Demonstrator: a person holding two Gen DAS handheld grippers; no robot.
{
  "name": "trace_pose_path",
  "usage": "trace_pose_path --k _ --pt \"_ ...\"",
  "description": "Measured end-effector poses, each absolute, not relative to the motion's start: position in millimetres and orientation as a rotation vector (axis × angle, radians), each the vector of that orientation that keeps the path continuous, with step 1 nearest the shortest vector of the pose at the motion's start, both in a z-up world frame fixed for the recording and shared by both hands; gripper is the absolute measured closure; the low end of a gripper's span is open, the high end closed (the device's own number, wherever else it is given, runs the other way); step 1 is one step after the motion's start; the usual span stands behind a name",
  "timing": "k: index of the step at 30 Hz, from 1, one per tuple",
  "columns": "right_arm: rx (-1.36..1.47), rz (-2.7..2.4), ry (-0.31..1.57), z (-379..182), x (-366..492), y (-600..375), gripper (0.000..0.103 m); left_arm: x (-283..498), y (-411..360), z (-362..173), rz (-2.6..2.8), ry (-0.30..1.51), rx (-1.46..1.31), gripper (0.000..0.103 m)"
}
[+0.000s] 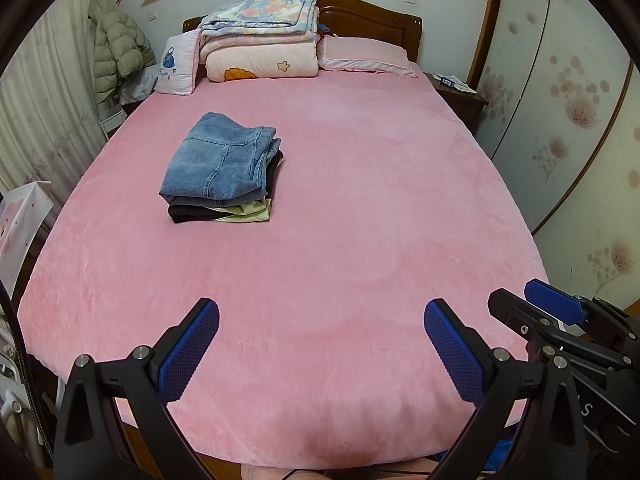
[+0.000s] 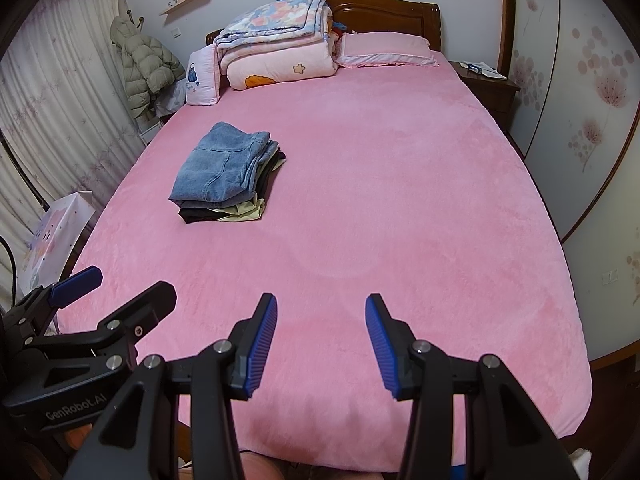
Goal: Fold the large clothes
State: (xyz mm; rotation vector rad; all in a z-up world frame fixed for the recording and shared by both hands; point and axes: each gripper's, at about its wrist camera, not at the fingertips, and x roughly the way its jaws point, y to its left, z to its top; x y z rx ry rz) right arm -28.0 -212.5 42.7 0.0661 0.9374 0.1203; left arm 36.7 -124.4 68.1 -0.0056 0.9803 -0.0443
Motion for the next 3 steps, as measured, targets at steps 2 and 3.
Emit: trace_pose_path --k 2,3 --pt "0.067 0.121 0.938 42.8 -28.6 -211.8 0.057 35.9 -124.2 67.8 -0.042 0.980 -0.007 0.001" --pt "0.065 0.122 0.938 41.0 -31.2 -210.0 0.057 35.5 -124.0 67.8 -0.041 0.980 -0.007 0.001"
